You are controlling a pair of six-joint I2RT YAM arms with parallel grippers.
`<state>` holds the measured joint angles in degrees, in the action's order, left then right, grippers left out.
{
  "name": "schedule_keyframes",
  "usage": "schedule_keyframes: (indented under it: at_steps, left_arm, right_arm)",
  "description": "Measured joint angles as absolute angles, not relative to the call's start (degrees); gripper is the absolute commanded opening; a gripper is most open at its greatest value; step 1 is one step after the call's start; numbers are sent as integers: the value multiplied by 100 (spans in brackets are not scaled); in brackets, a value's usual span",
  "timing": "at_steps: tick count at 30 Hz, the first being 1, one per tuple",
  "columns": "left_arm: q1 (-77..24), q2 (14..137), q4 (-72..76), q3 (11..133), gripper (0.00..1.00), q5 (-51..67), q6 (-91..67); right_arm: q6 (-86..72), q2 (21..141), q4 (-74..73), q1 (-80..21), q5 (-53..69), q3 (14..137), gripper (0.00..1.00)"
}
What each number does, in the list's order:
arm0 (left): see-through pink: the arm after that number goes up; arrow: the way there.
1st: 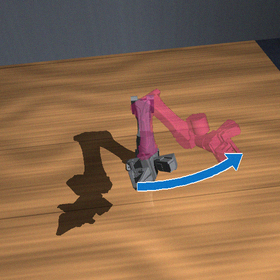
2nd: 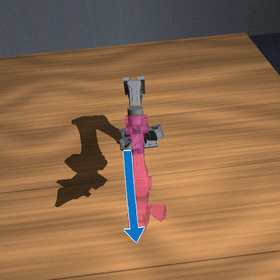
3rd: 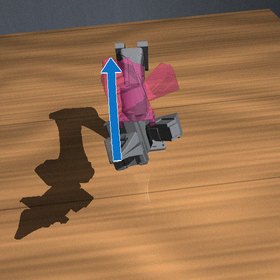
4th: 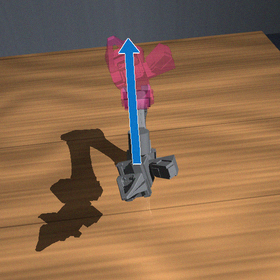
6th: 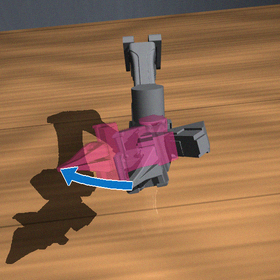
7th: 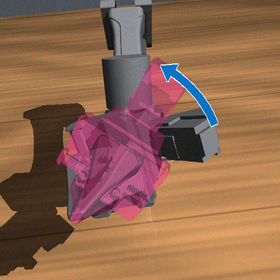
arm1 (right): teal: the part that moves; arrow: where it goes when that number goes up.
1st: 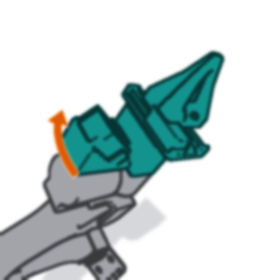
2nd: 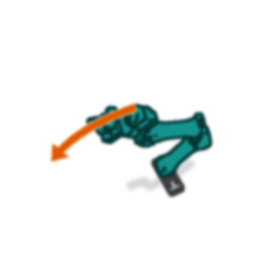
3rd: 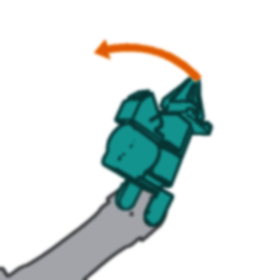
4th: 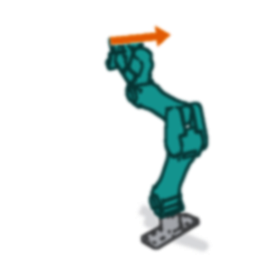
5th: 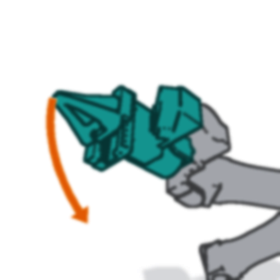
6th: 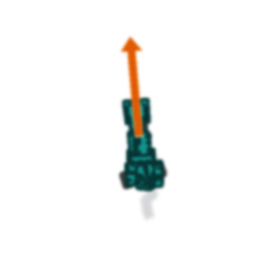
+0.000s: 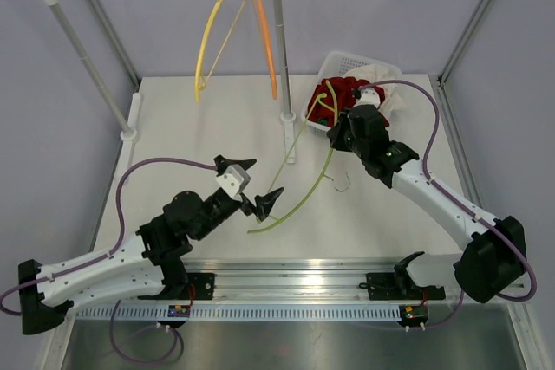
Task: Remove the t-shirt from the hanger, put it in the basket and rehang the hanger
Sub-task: Pass the hanger from the right arm to the left
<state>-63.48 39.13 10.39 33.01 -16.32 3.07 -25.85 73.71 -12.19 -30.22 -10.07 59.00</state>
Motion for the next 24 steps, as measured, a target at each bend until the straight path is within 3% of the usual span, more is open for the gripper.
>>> schedule_keyframes:
  at_steps: [9,24]
  left_arm:
    - [-6348,4143,1354,3286,99,-893,1490]
    - [-6390,6075,2073,3306,99,-318,2991]
  right_arm:
    - [-3391,7542,-2067,-3116,-1859,6267,0]
    - [-4383,7542,-2871,-3127,-2298,6707,0]
